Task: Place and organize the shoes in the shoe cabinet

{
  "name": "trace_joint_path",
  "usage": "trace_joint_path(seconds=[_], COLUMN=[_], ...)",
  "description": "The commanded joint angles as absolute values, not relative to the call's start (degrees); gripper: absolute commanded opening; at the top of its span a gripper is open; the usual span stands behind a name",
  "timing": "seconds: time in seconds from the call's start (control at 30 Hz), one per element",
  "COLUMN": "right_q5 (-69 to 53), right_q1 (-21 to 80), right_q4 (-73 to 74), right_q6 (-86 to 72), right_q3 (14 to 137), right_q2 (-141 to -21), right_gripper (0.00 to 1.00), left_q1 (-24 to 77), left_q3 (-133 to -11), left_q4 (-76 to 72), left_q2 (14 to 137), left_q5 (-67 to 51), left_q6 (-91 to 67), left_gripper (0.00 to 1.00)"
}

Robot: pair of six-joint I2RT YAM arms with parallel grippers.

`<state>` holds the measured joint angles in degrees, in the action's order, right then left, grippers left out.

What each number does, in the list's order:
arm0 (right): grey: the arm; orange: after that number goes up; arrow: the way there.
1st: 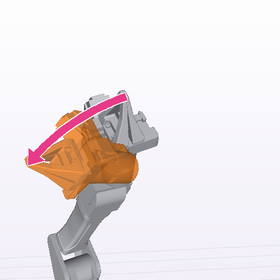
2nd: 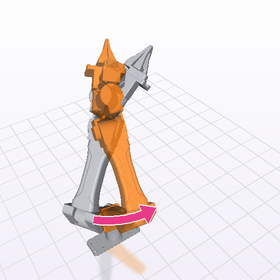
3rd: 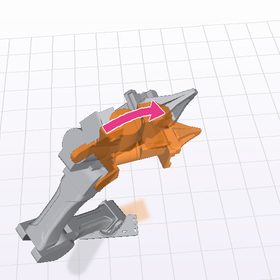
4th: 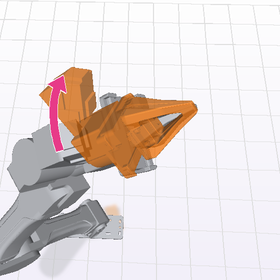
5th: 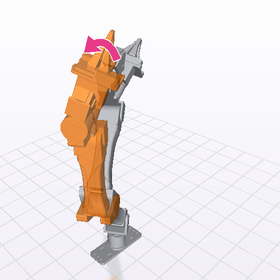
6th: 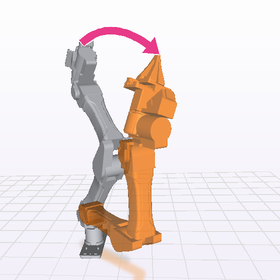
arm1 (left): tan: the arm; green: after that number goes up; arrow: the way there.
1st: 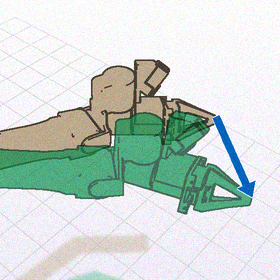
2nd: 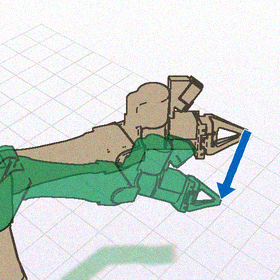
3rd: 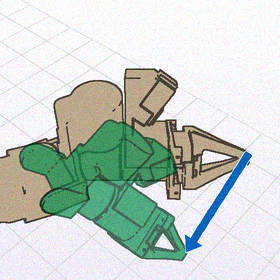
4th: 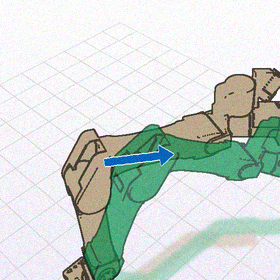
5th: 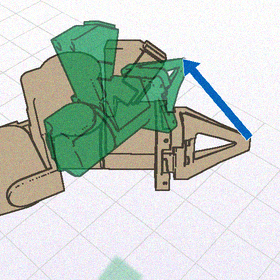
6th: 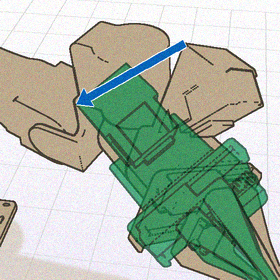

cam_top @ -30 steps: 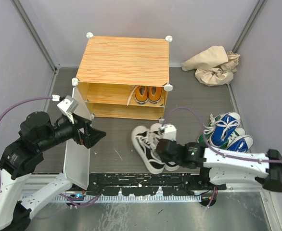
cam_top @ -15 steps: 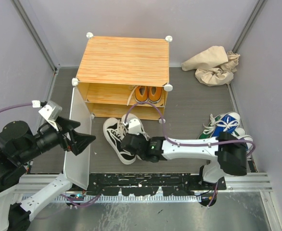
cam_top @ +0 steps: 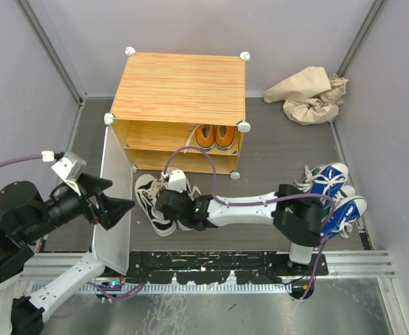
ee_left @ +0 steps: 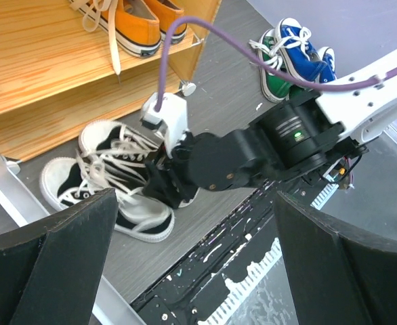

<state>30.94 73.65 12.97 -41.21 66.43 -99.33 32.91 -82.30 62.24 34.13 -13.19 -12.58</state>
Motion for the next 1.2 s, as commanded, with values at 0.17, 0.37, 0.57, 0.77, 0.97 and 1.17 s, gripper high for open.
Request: trace_joint_path(seconds=[0.17,0.37,0.57,0.77,0.97,1.17], right_q5=[32.61,36.73,27.42,19.99,17.99,18.05], right_q1=[74.47,78.24,78.73,78.75,78.75,78.73], right_q4=[12.7,11.41,11.17,6.86,1.72,-2.31], right_q6=[-40.66,-32.33,-25.54,-23.73,-21.91,-20.58], right_q3=[76.8,73.12,69.5,63.03,61.96,62.18], right_q2=[-108.63,-100.41,-93.68,-90.25,-93.7,-97.67], right_gripper=[0.72,0.79,0.79,0.77,0.76,0.75], left_q1=[32.98,33.01,33.01,33.04,32.98,32.97], left_q3=[-81.57,-80.44,-79.61,-78.7,-78.14,-79.36], left_q4=[62.3,61.61,60.66,59.7,59.22,60.18], left_q2=[33.44,33.29,34.04,34.04,33.77,34.08], left_q5=[-12.96,-12.96,-13.33,-13.4,-13.2,-12.94], left_q6=[-11.9,-12.11,-12.53,-13.41,-14.09,-13.95], left_gripper=[0.98,0.98,0.98,0.98,0.98,0.98])
